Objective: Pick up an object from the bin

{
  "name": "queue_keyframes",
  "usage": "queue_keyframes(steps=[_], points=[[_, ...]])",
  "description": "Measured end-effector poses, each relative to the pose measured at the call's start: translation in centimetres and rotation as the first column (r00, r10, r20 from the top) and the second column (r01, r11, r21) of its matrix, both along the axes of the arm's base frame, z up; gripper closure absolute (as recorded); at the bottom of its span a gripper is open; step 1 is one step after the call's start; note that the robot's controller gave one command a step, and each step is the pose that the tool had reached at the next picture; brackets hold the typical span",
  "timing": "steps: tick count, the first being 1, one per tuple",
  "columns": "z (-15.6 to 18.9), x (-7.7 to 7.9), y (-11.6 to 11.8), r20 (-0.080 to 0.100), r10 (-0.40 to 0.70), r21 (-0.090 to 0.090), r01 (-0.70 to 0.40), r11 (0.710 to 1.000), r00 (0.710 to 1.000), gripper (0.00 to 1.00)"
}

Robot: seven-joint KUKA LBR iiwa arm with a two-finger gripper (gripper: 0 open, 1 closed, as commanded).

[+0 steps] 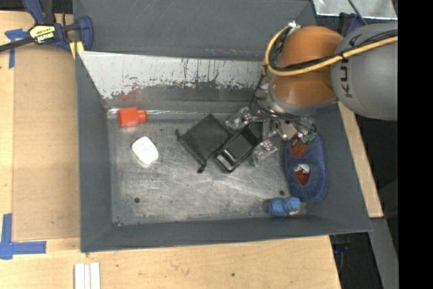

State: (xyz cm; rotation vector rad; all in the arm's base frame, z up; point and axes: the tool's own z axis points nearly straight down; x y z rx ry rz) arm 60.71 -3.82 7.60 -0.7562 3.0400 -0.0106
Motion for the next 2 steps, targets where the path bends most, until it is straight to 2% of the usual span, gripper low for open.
queue_keyframes(steps=[1,2], points=[[6.0,-4.1,0.9,-0.013,0.057,0.004,-0.057,0.998,0.998,1.00],[13.9,-3.6,0.3,-0.004,-0.001,0.003,0.001,1.000,1.000,1.00]])
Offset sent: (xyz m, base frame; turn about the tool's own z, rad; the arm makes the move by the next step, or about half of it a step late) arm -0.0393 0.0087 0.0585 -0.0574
